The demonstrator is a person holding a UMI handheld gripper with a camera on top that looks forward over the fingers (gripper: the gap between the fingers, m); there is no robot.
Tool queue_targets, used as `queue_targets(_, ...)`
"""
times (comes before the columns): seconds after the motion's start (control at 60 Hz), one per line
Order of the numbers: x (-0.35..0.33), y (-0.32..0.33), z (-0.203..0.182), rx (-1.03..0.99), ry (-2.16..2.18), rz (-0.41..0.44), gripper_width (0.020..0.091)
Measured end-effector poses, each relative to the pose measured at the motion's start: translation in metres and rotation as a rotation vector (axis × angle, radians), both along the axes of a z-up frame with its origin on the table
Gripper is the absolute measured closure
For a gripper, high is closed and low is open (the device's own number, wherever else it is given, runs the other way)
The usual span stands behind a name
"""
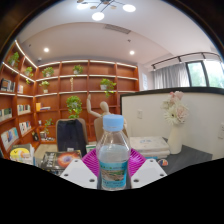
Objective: Pour water
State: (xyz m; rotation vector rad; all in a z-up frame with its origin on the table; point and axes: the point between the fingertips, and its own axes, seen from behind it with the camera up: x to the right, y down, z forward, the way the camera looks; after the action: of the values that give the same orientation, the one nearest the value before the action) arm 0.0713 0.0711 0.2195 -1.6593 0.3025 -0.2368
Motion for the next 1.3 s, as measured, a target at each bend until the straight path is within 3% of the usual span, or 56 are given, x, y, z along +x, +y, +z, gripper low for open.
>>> queue_targets(0.217,0.089,0.001,-0.067,-0.11,-0.077,-0.132,0.0774)
queue_targets(0.5,0.111,0.009,-0.141,-0.174,-0.05,-0.07,0.0747)
queue_targets(0.6,0.108,0.005,-0.136,-0.125,-0.039,-0.058,0.0736)
queue_targets(0.8,0.107,0.005,-0.142,-0.109,0.022,-0.026,0.0611)
queue_targets(0.983,0.077,-0.015,-0.136,-0.074,0.085,0.103,0.0236)
queue_targets(1.3,0.044,-0.107,-0.119,-0.155,0.02,0.19,0.0258)
